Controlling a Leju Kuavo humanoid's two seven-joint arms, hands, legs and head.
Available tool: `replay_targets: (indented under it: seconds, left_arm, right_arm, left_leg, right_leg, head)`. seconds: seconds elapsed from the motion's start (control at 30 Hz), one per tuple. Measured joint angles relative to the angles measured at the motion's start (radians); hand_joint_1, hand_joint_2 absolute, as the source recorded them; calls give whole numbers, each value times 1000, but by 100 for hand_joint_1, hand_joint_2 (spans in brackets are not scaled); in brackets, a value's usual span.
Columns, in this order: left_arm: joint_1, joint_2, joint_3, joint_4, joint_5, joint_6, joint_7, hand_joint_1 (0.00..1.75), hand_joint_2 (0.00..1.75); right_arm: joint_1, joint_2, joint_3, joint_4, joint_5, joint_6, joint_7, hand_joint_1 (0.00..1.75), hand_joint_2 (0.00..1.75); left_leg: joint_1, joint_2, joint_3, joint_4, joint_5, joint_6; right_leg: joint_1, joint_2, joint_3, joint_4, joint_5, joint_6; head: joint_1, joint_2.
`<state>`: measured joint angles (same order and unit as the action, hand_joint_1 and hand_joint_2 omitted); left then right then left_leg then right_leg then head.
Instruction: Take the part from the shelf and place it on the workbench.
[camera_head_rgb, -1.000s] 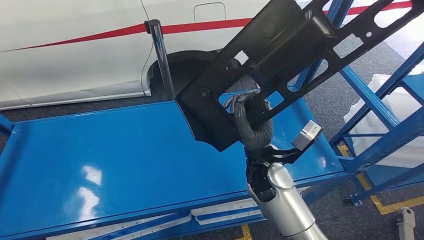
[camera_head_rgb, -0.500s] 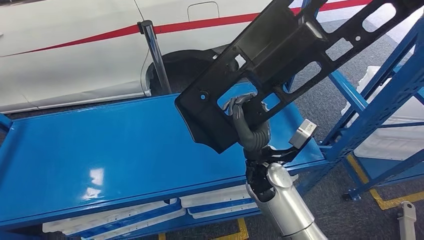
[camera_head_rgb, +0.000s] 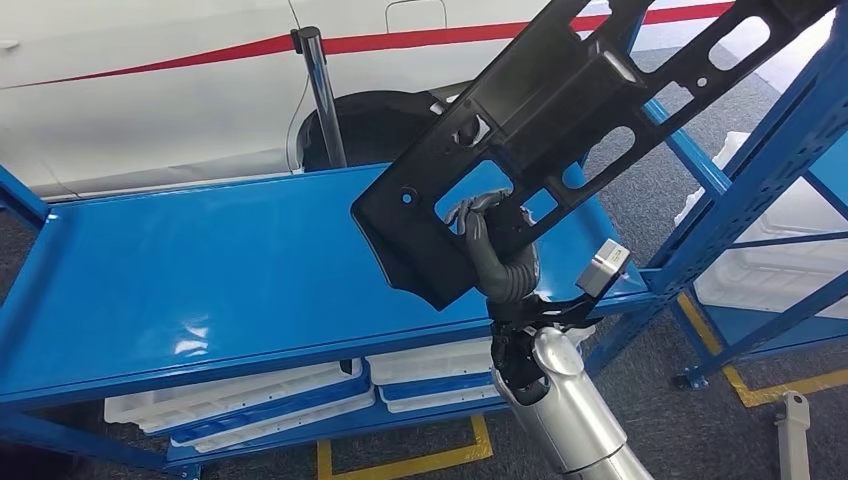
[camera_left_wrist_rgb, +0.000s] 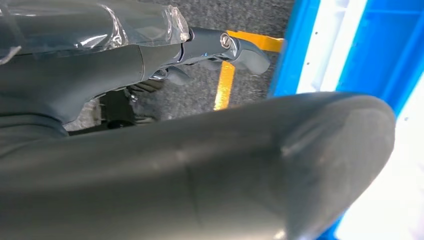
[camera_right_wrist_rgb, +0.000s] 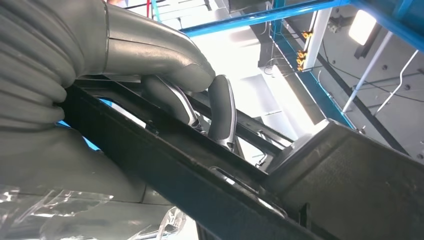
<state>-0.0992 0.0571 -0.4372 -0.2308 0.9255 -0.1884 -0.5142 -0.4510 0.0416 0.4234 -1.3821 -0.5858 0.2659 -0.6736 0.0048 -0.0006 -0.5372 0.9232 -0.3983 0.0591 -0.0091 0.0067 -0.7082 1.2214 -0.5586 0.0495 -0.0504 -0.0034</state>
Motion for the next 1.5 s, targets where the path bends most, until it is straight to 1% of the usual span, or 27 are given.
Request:
replay_targets:
  seconds: [0.03,0.07,0.13,0.2,0.23,0.33,0.37,0.43,0.5,0.53,0.57,0.6,0.67,0.73,0.77,0.83,0.9,1.0,1.03,1.07,1.1,1.13,1.2,1.27,1.33,1.4,1.5]
  left_arm:
    - [0,0,0,0,-2,0,0,0,0]
    - [0,0,0,0,-3,0,0,0,0]
    - [0,0,0,0,-5,0,0,0,0]
    - [0,2,0,0,-6,-1,0,0,0]
    - [0,3,0,0,-6,-3,0,0,0]
    - [1,4,0,1,-6,-7,1,0,0]
    - [2,4,0,1,-6,-8,2,0,0]
    - [3,3,-1,2,-5,-10,2,0,0]
    - [2,3,-1,2,-5,-10,2,0,0]
    - [2,3,-1,2,-5,-10,2,0,0]
    - [2,3,-1,2,-5,-10,2,0,0]
    - [1,3,-1,2,-6,-8,1,0,0]
    - [-1,3,-2,2,-10,0,-7,0,0]
    - [-6,4,-2,2,-15,8,-17,0,0]
    - [-8,5,-2,2,-15,11,-20,0,0]
    - [-11,5,-3,2,-14,16,-21,0,0]
    - [-11,5,-3,2,-13,19,-21,0,0]
    - [-5,4,-3,2,-12,20,-21,0,0]
    - [-2,3,-3,2,-12,20,-21,0,0]
    - [1,3,-3,2,-12,21,-21,0,0]
    - [4,3,-3,2,-12,21,-21,0,0]
    - [5,3,-3,3,-13,21,-21,0,0]
    - [5,0,-3,3,-13,21,-22,0,0]
    - [4,-3,-3,3,-12,21,-24,0,0]
    - [5,-3,-3,3,-11,21,-28,0,0]
    - [8,-5,-3,3,-9,21,-31,0,0]
    - [9,-7,-4,3,-6,21,-32,0,0]
  right_arm:
    - [1,0,-1,3,1,-1,0,175,175]
    - [1,-1,-2,5,2,-2,-1,175,175]
    - [2,-1,-4,9,8,-6,-3,175,175]
    - [1,0,-6,10,16,-11,-7,175,175]
    - [1,0,-7,10,19,-13,-9,175,175]
    - [2,0,-10,11,26,-20,-13,175,175]
    - [2,0,-11,11,27,-22,-14,175,175]
    - [3,1,-12,12,29,-26,-16,175,175]
    - [3,1,-13,12,31,-28,-16,175,175]
    - [4,1,-13,12,32,-29,-17,175,175]
    - [4,1,-13,12,33,-30,-17,175,175]
    - [5,1,-13,12,34,-30,-17,175,175]
    - [4,1,-13,12,39,-32,-17,175,175]
    - [3,2,-13,12,46,-36,-17,175,175]
    - [2,3,-14,12,50,-37,-18,175,175]
    - [0,4,-14,12,63,-43,-19,175,175]
    - [-2,4,-14,12,78,-51,-20,175,175]
    - [-1,4,-14,12,91,-59,-21,175,175]
    - [0,4,-14,12,93,-60,-21,175,175]
    - [1,4,-13,12,94,-60,-21,175,175]
    - [2,4,-13,12,94,-60,-21,175,175]
    - [2,4,-13,12,94,-61,-21,175,175]
    - [2,4,-13,12,95,-63,-20,175,175]
    - [2,5,-13,11,97,-66,-19,175,175]
    - [3,6,-13,11,101,-68,-16,175,175]
    - [1,8,-12,10,103,-69,-14,175,175]
    - [2,11,-12,7,105,-69,-12,175,175]
  left_leg:
    - [1,0,-11,1,8,-2]
    - [2,1,-22,3,16,-5]
    - [5,1,-42,12,28,-14]
    - [4,-1,-59,26,36,-25]
    - [2,-1,-65,31,41,-32]
    - [6,-2,-79,36,56,-51]
    - [9,-2,-90,50,38,-56]
    - [13,-2,-123,140,-48,-65]
    - [12,-2,-162,286,-142,-70]
    - [12,-2,-171,341,-162,-69]
    - [11,-2,-163,363,-157,-66]
    - [8,-2,-136,347,-135,-60]
    - [-1,-1,-33,215,-89,-39]
    - [-13,9,64,61,-94,-17]
    - [-17,12,86,20,-105,-9]
    - [-21,5,86,-3,-94,4]
    - [-19,-6,79,-18,-63,14]
    - [-15,-21,55,-23,-30,14]
    - [-15,-27,45,-22,-23,13]
    - [-14,-33,36,-20,-17,12]
    - [-14,-41,28,-17,-12,9]
    - [-13,-50,22,-13,-9,7]
    - [-13,-66,10,-1,-6,1]
    - [-11,-80,-5,7,-1,-8]
    - [-7,-97,-17,9,5,-21]
    - [-6,-76,-34,37,-12,-33]
    - [2,-21,-125,231,-110,-54]
  right_leg:
    - [-3,0,-2,40,-7,4]
    - [-6,-1,14,42,7,8]
    - [-13,-2,102,-67,59,16]
    - [-16,-1,194,-206,73,18]
    - [-15,1,215,-243,69,14]
    - [-10,2,199,-250,79,-13]
    - [-9,1,189,-250,88,-25]
    - [-9,-1,164,-251,110,-42]
    - [-5,-1,135,-251,132,-49]
    - [-2,-1,119,-251,143,-50]
    - [1,-1,105,-250,154,-51]
    - [3,-1,91,-250,165,-51]
    - [8,-1,69,-250,183,-50]
    - [9,-8,62,-251,197,-43]
    - [7,-14,62,-252,204,-38]
    - [1,-24,65,-262,218,-22]
    - [-1,-22,53,-240,195,-9]
    - [-2,-13,-15,-52,72,5]
    - [-3,-13,-32,9,44,8]
    - [-3,-13,-31,35,35,11]
    - [-4,-11,-5,13,47,12]
    - [-4,-3,41,-49,71,11]
    - [-7,44,139,-203,110,2]
    - [-7,72,175,-271,118,-9]
    - [-5,50,172,-274,123,-18]
    - [-8,25,171,-279,128,-30]
    - [-12,-15,168,-282,131,-40]
  head:
    - [0,0]
    - [0,0]
    - [0,0]
    - [0,0]
    - [-2,0]
    - [-5,0]
    - [-5,0]
    - [-6,0]
    - [-7,0]
    - [-7,0]
    - [-7,0]
    - [-7,0]
    - [-7,0]
    - [-7,0]
    - [-8,0]
    - [-11,0]
    - [-12,0]
    - [-10,0]
    - [-10,0]
    - [-10,0]
    - [-10,0]
    - [-10,0]
    - [-10,0]
    - [-10,0]
    - [-9,0]
    - [-10,0]
    - [-14,0]
